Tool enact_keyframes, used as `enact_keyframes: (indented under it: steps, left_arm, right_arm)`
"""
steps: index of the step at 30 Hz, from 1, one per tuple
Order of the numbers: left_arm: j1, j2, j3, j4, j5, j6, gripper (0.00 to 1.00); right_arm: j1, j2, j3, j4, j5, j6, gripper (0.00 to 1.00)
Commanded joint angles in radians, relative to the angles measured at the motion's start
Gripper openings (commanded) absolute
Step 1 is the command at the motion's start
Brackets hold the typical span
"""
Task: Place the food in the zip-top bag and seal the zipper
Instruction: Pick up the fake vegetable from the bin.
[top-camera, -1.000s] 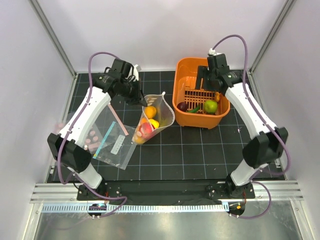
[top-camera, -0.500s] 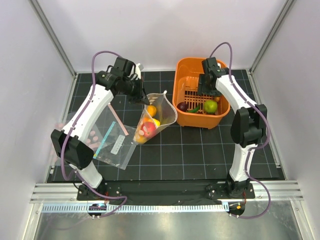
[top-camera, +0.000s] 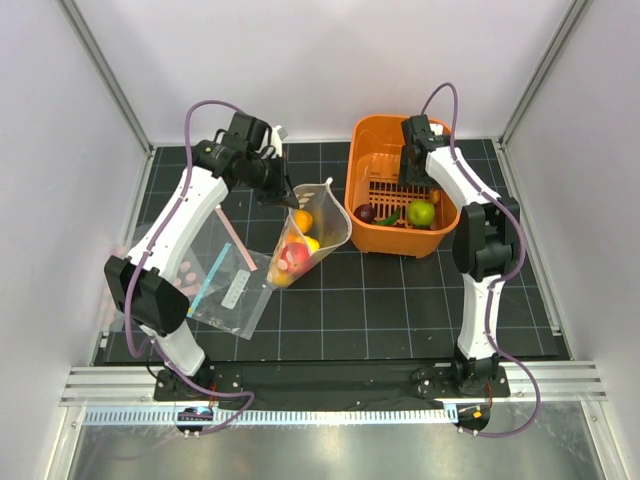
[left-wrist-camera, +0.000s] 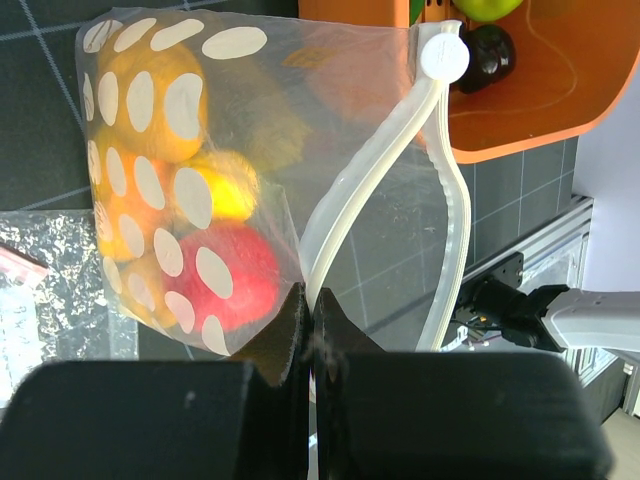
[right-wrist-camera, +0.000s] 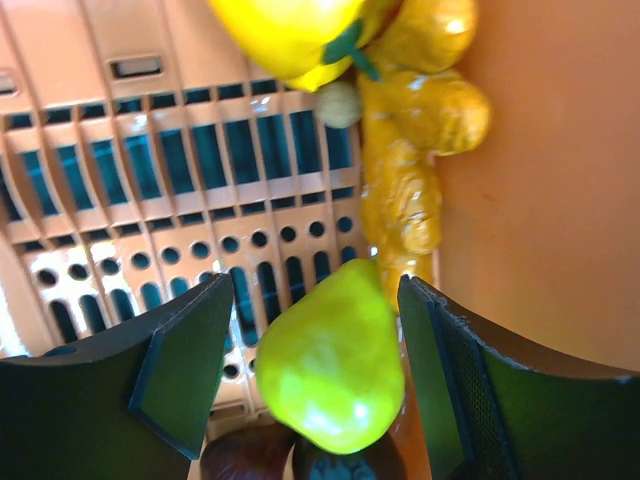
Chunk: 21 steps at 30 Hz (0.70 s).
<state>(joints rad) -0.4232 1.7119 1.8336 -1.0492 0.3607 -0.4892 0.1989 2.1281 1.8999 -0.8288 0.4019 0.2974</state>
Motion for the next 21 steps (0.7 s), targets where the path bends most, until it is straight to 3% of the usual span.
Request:
enact_keyframes:
  steps: [1, 14, 16, 21]
  left_arm:
    - [0.008, -0.012, 0.024, 0.012, 0.014, 0.015, 0.0]
    - [0.009, -0.04, 0.013, -0.014, -0.008, 0.037, 0.0]
    - [0.009, -0.041, 0.006, -0.011, -0.006, 0.038, 0.0]
    - [0.015, -0.028, 0.013, -0.005, 0.009, 0.037, 0.0]
  right_arm:
    - [-0.01, -0.051, -0.027, 0.057, 0.089, 0.003, 0.75]
    - [-0.061, -0.039, -0.102, 0.227, 0.091, -0.066, 0.73]
    - [-0.062, -0.013, -0.093, 0.237, 0.077, -0.069, 0.69]
    - [-0.061, -0.007, -0.079, 0.229, 0.048, -0.063, 0.45]
